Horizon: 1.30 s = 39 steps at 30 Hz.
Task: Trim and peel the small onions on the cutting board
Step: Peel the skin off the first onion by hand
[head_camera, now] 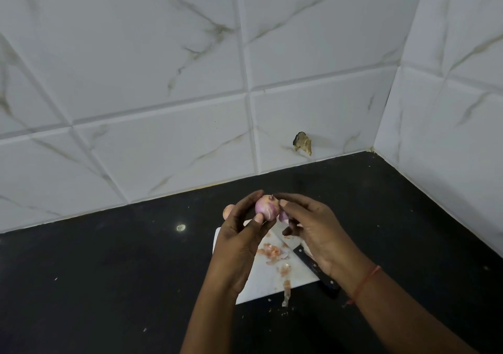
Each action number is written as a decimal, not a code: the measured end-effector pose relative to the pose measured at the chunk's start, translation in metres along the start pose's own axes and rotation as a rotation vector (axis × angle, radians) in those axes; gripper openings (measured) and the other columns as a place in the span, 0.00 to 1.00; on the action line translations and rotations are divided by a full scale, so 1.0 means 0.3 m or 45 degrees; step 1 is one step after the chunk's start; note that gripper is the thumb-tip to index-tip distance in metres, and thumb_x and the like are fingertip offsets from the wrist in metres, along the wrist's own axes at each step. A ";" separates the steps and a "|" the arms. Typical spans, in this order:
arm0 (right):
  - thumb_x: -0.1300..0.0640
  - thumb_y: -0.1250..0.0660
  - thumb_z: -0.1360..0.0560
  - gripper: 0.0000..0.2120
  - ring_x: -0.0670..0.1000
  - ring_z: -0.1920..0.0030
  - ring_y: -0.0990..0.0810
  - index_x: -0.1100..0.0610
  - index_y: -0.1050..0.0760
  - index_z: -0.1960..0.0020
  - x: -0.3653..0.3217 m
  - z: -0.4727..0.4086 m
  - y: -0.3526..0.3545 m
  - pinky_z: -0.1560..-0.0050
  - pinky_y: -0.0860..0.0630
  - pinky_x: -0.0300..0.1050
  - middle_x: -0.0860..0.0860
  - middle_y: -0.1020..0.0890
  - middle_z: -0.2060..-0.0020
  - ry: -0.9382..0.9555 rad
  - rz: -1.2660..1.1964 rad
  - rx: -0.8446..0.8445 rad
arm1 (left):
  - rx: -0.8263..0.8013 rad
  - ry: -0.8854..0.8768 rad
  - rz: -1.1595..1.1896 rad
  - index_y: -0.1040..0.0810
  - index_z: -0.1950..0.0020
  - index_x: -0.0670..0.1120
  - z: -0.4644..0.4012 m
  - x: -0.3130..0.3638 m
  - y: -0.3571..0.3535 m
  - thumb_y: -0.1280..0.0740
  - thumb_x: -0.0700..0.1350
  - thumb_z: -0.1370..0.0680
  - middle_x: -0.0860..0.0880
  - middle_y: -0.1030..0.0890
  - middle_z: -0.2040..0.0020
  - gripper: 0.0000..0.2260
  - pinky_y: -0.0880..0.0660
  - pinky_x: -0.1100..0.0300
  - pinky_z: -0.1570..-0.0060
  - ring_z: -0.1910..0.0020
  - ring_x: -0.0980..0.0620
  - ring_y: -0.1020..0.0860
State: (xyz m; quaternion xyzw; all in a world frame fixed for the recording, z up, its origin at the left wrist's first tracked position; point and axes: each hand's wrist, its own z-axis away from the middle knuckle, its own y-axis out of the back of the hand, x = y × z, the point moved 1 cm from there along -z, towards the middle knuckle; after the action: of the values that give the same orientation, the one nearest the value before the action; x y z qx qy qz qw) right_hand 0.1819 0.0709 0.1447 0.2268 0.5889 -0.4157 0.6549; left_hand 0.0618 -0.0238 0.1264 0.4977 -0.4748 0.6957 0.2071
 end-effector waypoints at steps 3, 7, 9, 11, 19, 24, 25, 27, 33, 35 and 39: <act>0.54 0.29 0.26 0.05 0.46 0.49 0.19 0.48 0.19 0.50 -0.011 0.003 -0.002 0.52 0.22 0.41 0.46 0.18 0.51 0.259 0.298 0.112 | -0.019 0.009 0.025 0.22 0.33 0.45 0.000 -0.004 0.005 0.33 0.36 0.23 0.40 0.21 0.35 0.18 0.30 0.43 0.31 0.36 0.40 0.21; 0.53 0.28 0.27 0.05 0.44 0.47 0.25 0.46 0.22 0.54 -0.007 -0.003 -0.001 0.48 0.26 0.39 0.43 0.23 0.50 0.501 0.629 0.232 | -0.029 0.020 -0.005 0.23 0.32 0.44 0.000 0.000 0.009 0.33 0.38 0.23 0.41 0.21 0.34 0.19 0.28 0.46 0.31 0.36 0.43 0.21; 0.54 0.29 0.26 0.05 0.41 0.50 0.24 0.47 0.24 0.53 -0.001 -0.002 -0.002 0.51 0.27 0.36 0.42 0.22 0.53 0.511 0.652 0.223 | -0.031 0.024 -0.035 0.23 0.31 0.44 0.003 0.002 0.005 0.32 0.39 0.23 0.42 0.21 0.34 0.19 0.28 0.47 0.32 0.36 0.44 0.21; 0.54 0.30 0.25 0.05 0.40 0.53 0.22 0.48 0.25 0.51 0.000 0.004 -0.005 0.54 0.26 0.35 0.42 0.20 0.55 0.513 0.587 0.194 | -0.029 0.018 -0.073 0.23 0.32 0.44 0.006 0.005 0.002 0.31 0.41 0.24 0.43 0.20 0.34 0.19 0.28 0.47 0.32 0.36 0.44 0.21; 0.56 0.26 0.28 0.07 0.44 0.53 0.19 0.50 0.19 0.51 -0.011 0.021 -0.012 0.54 0.24 0.33 0.41 0.18 0.57 0.663 0.640 -0.060 | 0.170 0.084 0.135 0.26 0.35 0.38 -0.003 0.008 0.007 0.30 0.45 0.26 0.35 0.19 0.40 0.22 0.19 0.52 0.46 0.44 0.42 0.17; 0.62 0.31 0.24 0.07 0.48 0.61 0.15 0.54 0.25 0.48 -0.009 0.010 0.010 0.60 0.20 0.40 0.52 0.16 0.60 0.454 0.241 0.056 | 0.208 0.191 0.207 0.30 0.30 0.34 -0.014 0.010 0.017 0.35 0.56 0.24 0.34 0.19 0.39 0.32 0.23 0.49 0.36 0.38 0.40 0.19; 0.62 0.32 0.23 0.09 0.49 0.62 0.16 0.54 0.26 0.46 -0.009 0.005 0.014 0.61 0.21 0.41 0.53 0.16 0.60 0.404 0.173 0.117 | 0.214 0.214 0.195 0.28 0.31 0.35 -0.015 0.010 0.019 0.35 0.57 0.24 0.35 0.18 0.40 0.31 0.22 0.50 0.38 0.40 0.40 0.18; 0.64 0.34 0.22 0.12 0.51 0.62 0.16 0.52 0.27 0.43 -0.002 -0.005 0.025 0.61 0.19 0.47 0.54 0.17 0.56 0.297 0.052 0.200 | 0.228 0.242 0.175 0.24 0.35 0.36 -0.015 0.007 0.022 0.35 0.58 0.26 0.37 0.16 0.43 0.30 0.18 0.54 0.46 0.46 0.44 0.16; 0.69 0.36 0.24 0.12 0.55 0.53 0.16 0.56 0.18 0.49 -0.007 -0.016 0.038 0.54 0.20 0.50 0.59 0.18 0.51 0.051 -0.341 0.054 | 0.230 0.340 0.237 0.20 0.44 0.38 -0.020 -0.009 0.023 0.33 0.61 0.29 0.42 0.15 0.55 0.28 0.22 0.56 0.51 0.61 0.50 0.18; 0.72 0.35 0.26 0.17 0.56 0.47 0.17 0.55 0.19 0.45 0.008 -0.026 0.048 0.50 0.19 0.51 0.57 0.19 0.46 0.046 -0.300 0.081 | 0.219 0.369 0.259 0.20 0.44 0.38 -0.025 -0.017 0.026 0.33 0.61 0.29 0.43 0.15 0.56 0.28 0.22 0.58 0.55 0.62 0.51 0.19; 0.66 0.33 0.25 0.14 0.51 0.43 0.19 0.50 0.18 0.47 0.039 -0.048 0.066 0.41 0.22 0.51 0.50 0.18 0.44 0.015 0.037 0.145 | 0.254 0.356 0.201 0.20 0.42 0.41 -0.037 -0.032 0.048 0.32 0.58 0.24 0.42 0.15 0.50 0.22 0.21 0.59 0.59 0.59 0.51 0.19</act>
State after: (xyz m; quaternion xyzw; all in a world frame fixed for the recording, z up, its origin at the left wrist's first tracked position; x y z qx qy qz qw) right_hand 0.1891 0.0898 0.1268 0.2747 0.5648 -0.4378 0.6433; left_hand 0.0495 -0.0191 0.1107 0.3754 -0.4077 0.8157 0.1654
